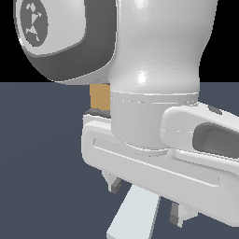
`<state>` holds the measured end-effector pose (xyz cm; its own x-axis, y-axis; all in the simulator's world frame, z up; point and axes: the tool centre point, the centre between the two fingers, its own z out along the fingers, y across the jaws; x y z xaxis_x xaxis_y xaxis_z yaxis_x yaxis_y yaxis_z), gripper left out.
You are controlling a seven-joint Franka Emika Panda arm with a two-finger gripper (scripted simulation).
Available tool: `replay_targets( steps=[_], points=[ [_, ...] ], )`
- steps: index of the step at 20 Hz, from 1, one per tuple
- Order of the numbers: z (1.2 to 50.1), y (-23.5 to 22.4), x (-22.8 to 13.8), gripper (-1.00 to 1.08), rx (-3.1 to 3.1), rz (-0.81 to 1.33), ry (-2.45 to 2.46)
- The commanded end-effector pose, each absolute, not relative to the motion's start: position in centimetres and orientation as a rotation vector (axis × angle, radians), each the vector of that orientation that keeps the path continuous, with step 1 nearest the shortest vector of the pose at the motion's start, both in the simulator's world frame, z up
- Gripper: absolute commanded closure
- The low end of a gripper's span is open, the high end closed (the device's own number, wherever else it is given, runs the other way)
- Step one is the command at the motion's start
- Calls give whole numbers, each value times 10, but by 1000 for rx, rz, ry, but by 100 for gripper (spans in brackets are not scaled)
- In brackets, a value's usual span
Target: Insert the peg into the horizontal hole in a box.
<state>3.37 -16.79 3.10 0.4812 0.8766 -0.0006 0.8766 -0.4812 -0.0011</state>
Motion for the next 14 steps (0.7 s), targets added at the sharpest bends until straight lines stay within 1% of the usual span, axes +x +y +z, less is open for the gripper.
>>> replay_targets(
  steps=[1, 5, 6, 14],
  points=[
    [23, -168, 34, -92, -2704, 0, -1599],
    [21, -168, 35, -92, -2704, 0, -1599],
    [21, -168, 35, 108, -2704, 0, -1599],
    [21, -168, 35, 108, -2704, 0, -1599]
  ],
)
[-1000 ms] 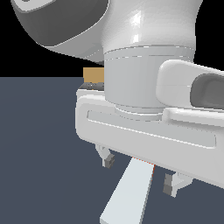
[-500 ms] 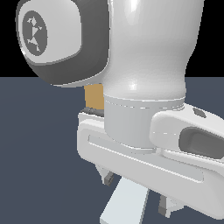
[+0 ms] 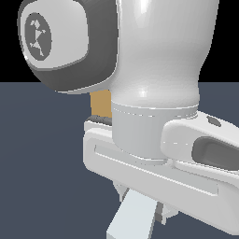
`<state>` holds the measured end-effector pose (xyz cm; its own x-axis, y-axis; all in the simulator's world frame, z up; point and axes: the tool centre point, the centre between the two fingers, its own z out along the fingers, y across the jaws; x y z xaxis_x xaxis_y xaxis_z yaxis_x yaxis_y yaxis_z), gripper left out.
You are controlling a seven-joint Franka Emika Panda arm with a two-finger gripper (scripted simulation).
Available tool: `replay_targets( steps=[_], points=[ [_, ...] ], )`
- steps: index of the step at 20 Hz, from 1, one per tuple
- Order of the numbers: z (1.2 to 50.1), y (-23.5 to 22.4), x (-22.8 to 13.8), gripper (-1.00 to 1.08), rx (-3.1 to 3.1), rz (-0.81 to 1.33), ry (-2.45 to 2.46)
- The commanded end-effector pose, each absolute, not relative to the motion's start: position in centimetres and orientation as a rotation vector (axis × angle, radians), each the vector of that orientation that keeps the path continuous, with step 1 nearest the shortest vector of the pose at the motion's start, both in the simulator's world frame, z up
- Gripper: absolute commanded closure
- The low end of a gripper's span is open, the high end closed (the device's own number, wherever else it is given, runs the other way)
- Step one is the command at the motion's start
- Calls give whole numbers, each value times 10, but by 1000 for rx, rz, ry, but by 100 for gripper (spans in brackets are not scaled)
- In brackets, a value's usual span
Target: Insert the peg into the horizontal hole in a box.
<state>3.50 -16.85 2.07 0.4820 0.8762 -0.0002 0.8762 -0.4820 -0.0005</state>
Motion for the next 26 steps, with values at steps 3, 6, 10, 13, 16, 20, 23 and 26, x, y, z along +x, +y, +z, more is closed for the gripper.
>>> replay_targets(
  steps=[3, 6, 10, 13, 16, 20, 23, 26],
  points=[
    [21, -168, 35, 108, -2703, 1, -1601],
    [24, -158, 38, 108, -2681, 1, -1637],
    [34, -127, 45, 108, -2609, 1, -1751],
    [46, -90, 51, 108, -2518, 1, -1881],
    [60, -46, 52, 108, -2403, 1, -2026],
    [77, 9, 45, 108, -2248, 1, -2197],
    [85, 37, 38, 108, -2164, 1, -2280],
    [90, 53, 33, 108, -2112, 1, -2327]
  ],
)
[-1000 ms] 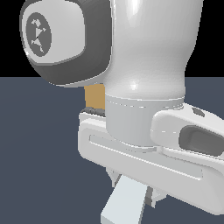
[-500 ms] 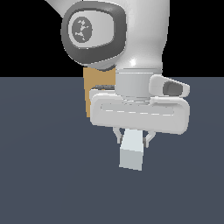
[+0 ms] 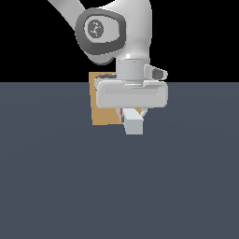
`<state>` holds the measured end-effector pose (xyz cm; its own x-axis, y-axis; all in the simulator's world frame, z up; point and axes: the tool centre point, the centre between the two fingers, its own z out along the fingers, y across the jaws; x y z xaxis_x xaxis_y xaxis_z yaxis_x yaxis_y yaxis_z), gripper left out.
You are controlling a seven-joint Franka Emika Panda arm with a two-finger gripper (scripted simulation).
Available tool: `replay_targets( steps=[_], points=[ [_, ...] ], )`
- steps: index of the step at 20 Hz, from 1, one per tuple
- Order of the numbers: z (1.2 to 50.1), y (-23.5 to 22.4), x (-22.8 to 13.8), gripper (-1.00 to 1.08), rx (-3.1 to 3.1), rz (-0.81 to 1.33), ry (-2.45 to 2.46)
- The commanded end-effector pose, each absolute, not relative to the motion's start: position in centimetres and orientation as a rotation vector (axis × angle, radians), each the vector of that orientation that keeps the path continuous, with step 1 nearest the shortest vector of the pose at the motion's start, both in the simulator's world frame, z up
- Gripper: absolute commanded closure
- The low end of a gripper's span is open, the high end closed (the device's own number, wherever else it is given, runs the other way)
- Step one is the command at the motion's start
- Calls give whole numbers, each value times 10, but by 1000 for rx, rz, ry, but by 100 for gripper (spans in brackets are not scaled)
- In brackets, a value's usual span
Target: Insert the peg into the horizontal hole in a box.
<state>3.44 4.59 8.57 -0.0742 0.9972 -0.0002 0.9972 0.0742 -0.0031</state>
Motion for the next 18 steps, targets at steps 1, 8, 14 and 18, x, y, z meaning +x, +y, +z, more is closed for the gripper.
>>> replay_targets(
  steps=[1, 8, 14, 18],
  points=[
    [91, 56, 32, 108, -2103, 1, -2335],
    [90, 58, 29, 108, -2094, 5, -2339],
    [94, 57, 31, 108, -2095, -3, -2344],
    [92, 61, 29, 108, -2093, 2, -2342]
  ],
)
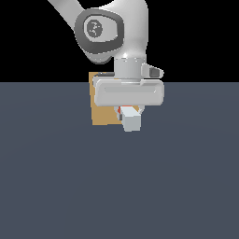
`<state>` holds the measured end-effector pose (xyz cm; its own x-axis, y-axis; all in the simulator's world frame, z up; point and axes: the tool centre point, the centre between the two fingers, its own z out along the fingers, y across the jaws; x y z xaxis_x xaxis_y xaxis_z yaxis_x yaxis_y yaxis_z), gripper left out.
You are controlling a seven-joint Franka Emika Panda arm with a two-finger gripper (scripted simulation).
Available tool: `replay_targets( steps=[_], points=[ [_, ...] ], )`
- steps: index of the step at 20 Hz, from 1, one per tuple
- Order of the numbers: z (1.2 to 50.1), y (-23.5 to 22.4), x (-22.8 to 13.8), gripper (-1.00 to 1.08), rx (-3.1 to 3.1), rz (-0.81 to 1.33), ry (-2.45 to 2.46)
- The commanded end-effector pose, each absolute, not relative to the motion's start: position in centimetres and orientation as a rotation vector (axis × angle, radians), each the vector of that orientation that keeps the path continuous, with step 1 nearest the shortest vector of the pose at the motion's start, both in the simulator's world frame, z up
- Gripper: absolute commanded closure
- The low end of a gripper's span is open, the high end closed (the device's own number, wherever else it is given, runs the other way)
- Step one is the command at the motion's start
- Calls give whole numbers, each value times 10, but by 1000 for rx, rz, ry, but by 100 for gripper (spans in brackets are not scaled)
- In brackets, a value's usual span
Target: Insert the peg into the horizontal hole in a box.
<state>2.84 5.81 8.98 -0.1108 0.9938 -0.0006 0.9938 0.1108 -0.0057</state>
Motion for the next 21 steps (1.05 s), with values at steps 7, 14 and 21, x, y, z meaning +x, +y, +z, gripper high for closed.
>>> replay_targets(
  steps=[7, 14, 21],
  points=[
    [92, 100, 24, 108, -2093, 1, -2342],
    [94, 160, 17, 108, -2094, -3, -2344],
    [94, 181, 16, 108, -2095, -3, -2344]
  ],
)
